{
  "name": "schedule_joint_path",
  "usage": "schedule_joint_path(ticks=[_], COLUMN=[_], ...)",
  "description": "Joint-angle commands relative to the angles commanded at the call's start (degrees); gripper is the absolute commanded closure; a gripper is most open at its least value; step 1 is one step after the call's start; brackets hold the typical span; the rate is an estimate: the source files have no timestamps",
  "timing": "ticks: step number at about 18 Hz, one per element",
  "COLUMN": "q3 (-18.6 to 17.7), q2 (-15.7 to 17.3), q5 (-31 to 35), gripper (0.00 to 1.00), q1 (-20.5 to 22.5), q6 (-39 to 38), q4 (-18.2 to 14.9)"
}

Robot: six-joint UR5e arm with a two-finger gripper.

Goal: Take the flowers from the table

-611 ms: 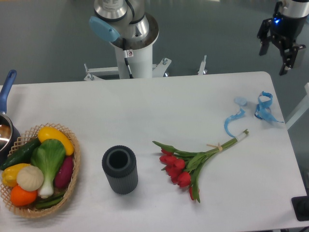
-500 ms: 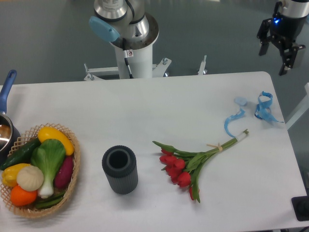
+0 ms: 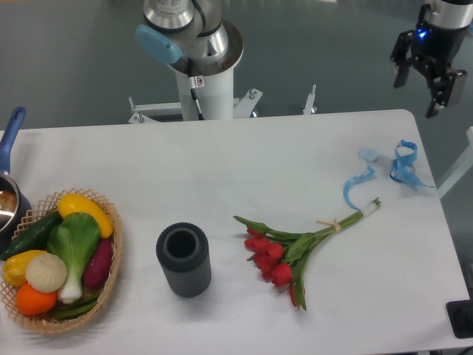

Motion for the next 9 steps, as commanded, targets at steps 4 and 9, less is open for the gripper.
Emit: schedule_joint_path(ticks=[4,9], q3=[-1.77,-3.44], q2=[0.97,-0.95], q5=[-0.44,-1.06], gripper=[0.0,0.0], q1=[-0.79,-5.7], q6=[-12.54,-16.95], q4=[2.9,5.45])
